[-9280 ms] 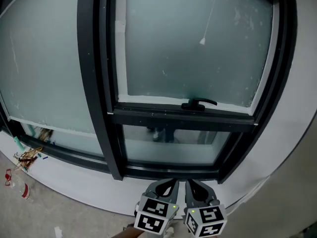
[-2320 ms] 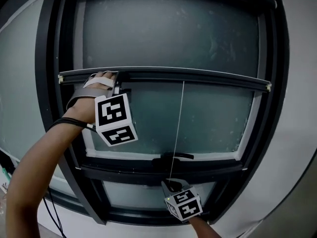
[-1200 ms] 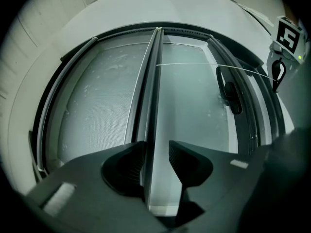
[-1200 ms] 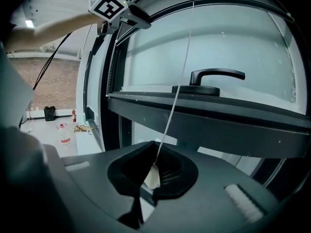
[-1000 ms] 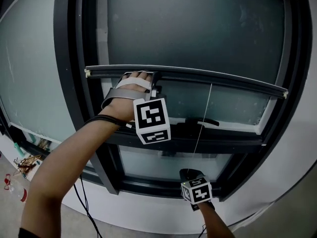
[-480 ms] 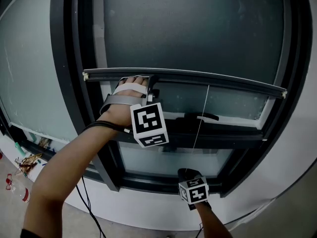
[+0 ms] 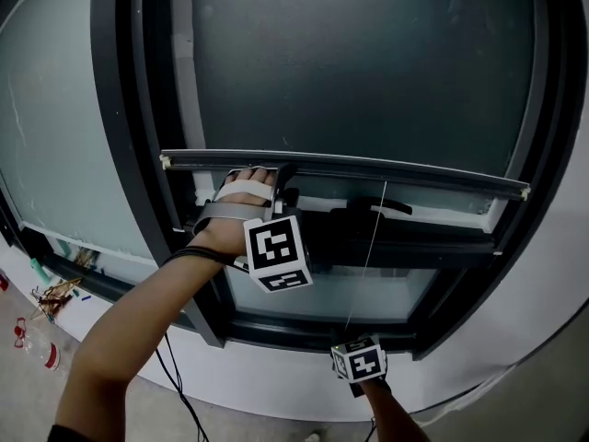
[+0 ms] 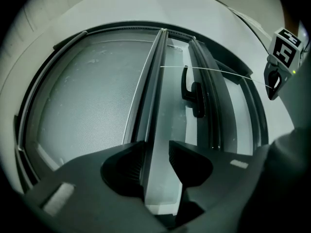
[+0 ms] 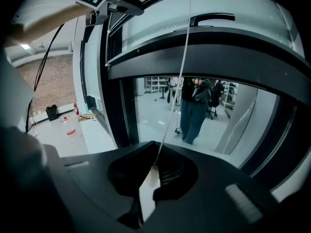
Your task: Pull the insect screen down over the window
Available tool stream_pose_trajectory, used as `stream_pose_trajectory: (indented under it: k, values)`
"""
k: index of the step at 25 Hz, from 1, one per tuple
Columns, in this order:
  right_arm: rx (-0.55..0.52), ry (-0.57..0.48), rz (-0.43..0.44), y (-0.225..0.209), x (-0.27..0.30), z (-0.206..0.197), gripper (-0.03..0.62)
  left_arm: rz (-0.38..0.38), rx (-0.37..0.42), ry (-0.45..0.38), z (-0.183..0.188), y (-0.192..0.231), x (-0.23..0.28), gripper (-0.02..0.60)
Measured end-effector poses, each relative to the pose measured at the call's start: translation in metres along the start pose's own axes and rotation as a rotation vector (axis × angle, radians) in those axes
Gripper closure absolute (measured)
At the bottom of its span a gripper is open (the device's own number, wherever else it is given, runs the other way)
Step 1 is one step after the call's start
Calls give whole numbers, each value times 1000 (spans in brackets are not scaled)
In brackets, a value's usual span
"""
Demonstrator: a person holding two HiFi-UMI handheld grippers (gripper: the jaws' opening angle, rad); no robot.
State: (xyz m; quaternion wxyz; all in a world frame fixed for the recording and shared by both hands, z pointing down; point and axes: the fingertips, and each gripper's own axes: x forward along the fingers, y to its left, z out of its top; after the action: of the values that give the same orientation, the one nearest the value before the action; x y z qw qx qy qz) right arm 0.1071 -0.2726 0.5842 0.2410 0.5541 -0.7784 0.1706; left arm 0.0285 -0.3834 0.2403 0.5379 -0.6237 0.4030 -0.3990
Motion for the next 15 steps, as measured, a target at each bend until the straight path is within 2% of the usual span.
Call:
stream_pose_trajectory:
  k: [8,13,15]
  values:
    - [-27,17,12,8,9,-7,589,6,18,10,-2,-10,2,414]
    - [-28,129,30,14,15,-48,589,-55,41,24,-5,-48,2,425]
    - [-16,138,33,16,14,-61,589,-74,37,22,-6,-64,2,410]
